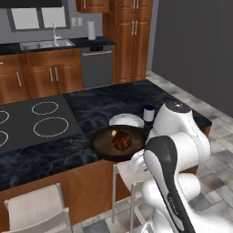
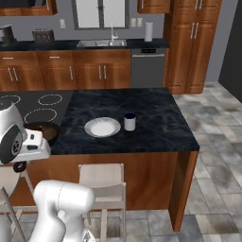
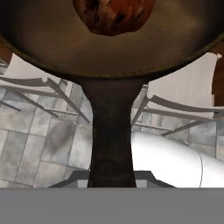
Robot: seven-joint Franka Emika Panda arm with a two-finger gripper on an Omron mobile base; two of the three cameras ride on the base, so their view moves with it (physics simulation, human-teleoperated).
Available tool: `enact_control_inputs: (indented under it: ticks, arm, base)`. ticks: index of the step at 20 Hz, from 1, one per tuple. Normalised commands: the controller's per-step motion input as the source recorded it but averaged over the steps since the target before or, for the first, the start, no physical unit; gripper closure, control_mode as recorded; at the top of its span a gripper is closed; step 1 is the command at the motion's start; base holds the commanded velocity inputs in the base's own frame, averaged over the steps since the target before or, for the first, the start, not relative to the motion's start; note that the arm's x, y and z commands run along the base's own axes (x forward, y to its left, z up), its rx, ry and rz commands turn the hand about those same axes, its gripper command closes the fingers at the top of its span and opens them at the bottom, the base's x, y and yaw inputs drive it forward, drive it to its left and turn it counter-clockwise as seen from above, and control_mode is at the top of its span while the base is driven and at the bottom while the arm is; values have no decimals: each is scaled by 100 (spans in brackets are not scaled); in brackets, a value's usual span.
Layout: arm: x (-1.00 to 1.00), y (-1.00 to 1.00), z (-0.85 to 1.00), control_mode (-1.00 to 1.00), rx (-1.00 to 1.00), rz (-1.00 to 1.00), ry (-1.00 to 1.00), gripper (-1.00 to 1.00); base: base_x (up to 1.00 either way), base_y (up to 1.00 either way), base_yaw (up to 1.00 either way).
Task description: Pick up the pan with the steak in it and place it on the dining table. Then place the steak on the plate.
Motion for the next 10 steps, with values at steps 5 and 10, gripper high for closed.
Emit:
enact_control_inputs:
  ticks: [5,10]
  arm:
    - [42,41,-45,-100,0,1,1,100]
    - [46,30,-41,-100,0,0,0,100]
  base:
    - [0,0,0]
    - [0,0,0]
